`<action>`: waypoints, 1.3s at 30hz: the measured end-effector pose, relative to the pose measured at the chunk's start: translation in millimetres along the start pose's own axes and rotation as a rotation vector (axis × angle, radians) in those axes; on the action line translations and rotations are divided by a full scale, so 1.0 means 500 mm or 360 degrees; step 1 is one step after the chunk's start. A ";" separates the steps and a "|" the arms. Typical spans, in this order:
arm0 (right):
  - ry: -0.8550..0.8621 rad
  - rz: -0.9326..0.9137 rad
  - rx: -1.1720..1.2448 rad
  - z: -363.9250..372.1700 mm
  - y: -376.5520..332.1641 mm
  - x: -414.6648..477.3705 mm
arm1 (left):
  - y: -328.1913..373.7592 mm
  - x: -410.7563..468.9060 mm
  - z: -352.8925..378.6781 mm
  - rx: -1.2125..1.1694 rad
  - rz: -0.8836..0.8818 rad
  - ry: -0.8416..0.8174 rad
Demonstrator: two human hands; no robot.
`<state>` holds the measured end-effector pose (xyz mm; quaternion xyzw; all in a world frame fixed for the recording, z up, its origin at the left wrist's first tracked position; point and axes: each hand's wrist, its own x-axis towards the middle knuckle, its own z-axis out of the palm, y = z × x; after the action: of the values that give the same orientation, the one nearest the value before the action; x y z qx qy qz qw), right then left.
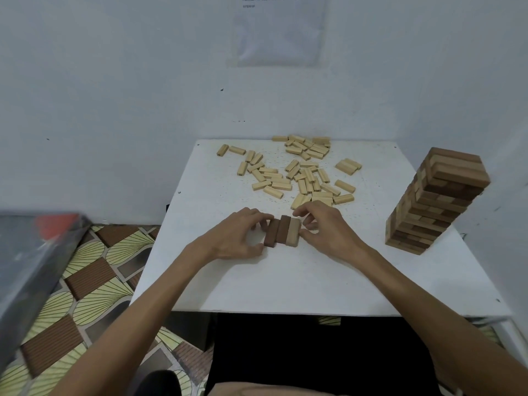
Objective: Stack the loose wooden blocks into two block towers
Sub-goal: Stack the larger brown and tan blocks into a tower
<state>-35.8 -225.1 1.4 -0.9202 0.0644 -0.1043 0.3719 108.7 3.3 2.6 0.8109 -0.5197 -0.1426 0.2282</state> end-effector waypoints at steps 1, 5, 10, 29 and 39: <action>0.0026 -0.0017 -0.0003 0.004 0.000 -0.004 | -0.001 -0.001 0.002 -0.0034 -0.0001 0.0006; -0.0172 0.0057 0.0015 0.003 -0.004 -0.022 | -0.002 0.003 0.008 -0.0111 -0.0026 0.0131; -0.0237 0.0083 0.0059 0.012 0.016 -0.013 | -0.008 0.015 0.017 -0.0106 -0.0033 0.0187; -0.0091 -0.0127 0.0180 0.024 0.025 -0.005 | 0.009 0.008 0.041 -0.0225 0.0068 0.0430; -0.0047 -0.0240 0.0193 0.024 0.014 -0.010 | 0.018 0.009 0.038 -0.0301 0.0108 0.0461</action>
<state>-37.9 -221.2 -12.7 -0.8997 -0.0169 -0.1220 0.4188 94.8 -7.9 -9.0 0.7800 -0.4926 -0.0647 0.3805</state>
